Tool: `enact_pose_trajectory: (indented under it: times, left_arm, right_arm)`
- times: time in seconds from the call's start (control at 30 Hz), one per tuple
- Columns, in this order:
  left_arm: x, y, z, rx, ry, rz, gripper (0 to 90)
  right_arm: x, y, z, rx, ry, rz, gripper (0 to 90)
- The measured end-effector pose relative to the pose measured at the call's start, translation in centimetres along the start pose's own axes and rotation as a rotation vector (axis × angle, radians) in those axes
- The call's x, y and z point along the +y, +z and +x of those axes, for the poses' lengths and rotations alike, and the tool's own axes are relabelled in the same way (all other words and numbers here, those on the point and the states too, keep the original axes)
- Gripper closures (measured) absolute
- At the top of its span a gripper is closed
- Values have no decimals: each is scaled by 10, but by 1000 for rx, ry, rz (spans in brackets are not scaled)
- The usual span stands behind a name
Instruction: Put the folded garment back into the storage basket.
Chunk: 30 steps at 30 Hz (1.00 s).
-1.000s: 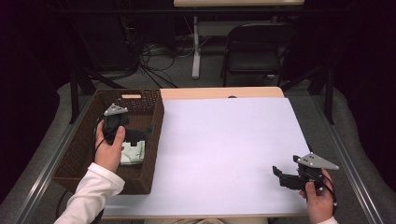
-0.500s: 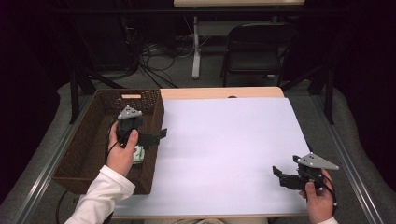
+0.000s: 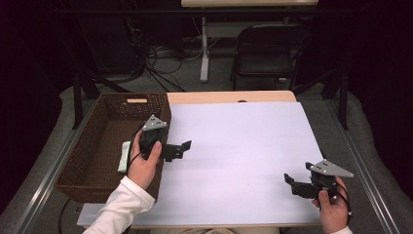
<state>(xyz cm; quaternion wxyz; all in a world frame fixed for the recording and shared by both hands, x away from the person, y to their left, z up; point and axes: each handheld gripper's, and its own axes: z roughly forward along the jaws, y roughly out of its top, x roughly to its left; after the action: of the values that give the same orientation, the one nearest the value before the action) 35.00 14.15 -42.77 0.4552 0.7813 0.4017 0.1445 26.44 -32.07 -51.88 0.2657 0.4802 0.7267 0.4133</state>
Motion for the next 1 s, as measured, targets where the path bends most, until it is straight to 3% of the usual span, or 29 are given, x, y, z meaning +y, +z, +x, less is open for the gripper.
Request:
enact_pose_trajectory:
  times: [0.63, 0.83, 1.0]
  left_arm:
    - [-30, 30, -33, -70, 72, 43, 3]
    - [-40, 34, -36, -84, 46, 33, 3]
    - [-49, 34, -40, -92, 56, 33, 3]
  right_arm:
    - [0, 0, 0, 4, -5, -1, 107]
    - [0, 0, 0, 0, -6, 1, 107]
    - [0, 0, 0, 6, -8, -5, 107]
